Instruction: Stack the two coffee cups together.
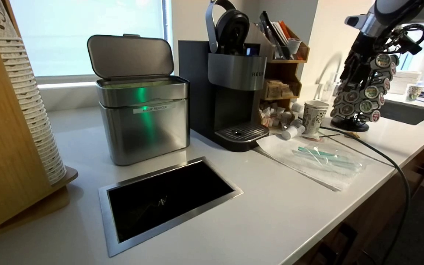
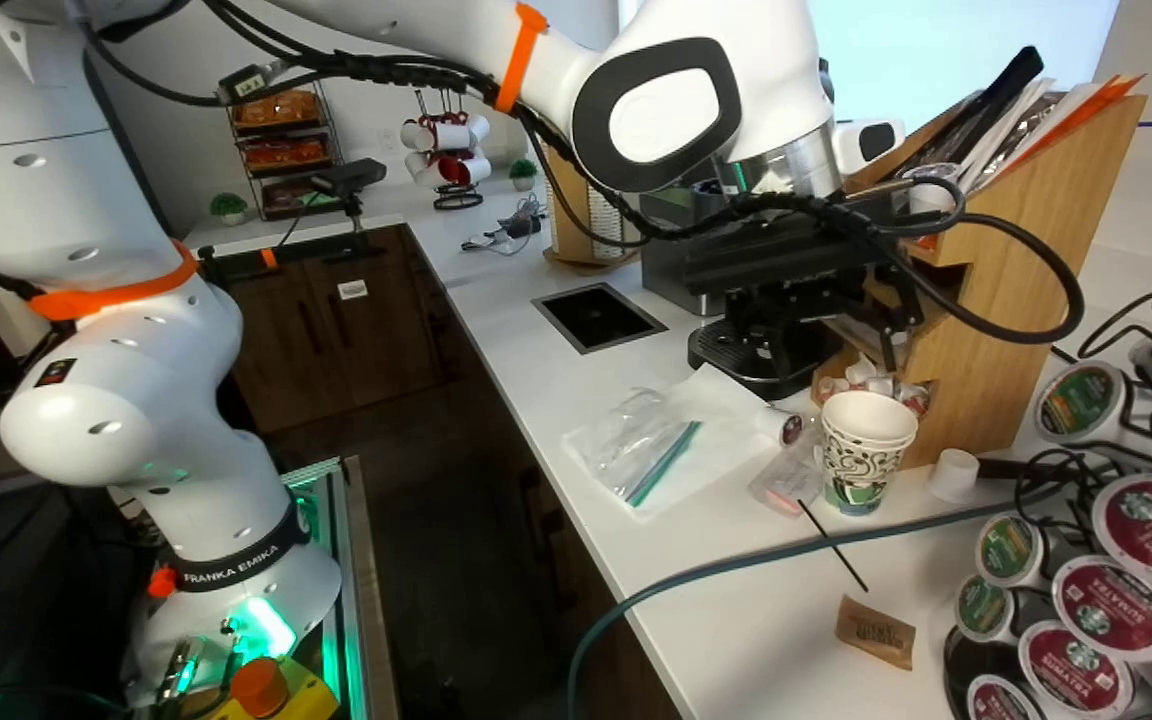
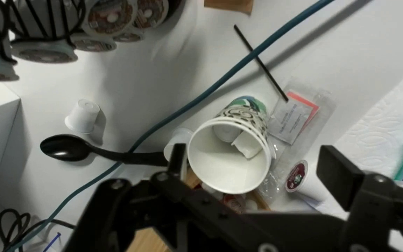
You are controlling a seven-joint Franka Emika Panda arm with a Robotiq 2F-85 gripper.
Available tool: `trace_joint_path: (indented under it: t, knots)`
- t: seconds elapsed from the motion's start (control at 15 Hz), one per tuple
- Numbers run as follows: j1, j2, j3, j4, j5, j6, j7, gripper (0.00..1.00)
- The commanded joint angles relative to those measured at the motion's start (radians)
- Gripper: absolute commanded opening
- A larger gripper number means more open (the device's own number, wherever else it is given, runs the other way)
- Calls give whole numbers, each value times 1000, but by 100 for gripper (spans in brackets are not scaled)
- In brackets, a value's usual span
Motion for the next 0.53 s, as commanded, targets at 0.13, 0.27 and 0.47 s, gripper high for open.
trace_joint_path:
  t: [0.13, 0.27, 0.47]
  knots:
    - [-21, -245, -52, -198, 150, 28, -197, 100]
    - [-13, -168, -49, -123, 118, 1, -146, 100]
    - [-9, -261, -86, -181, 149, 1, -199, 100]
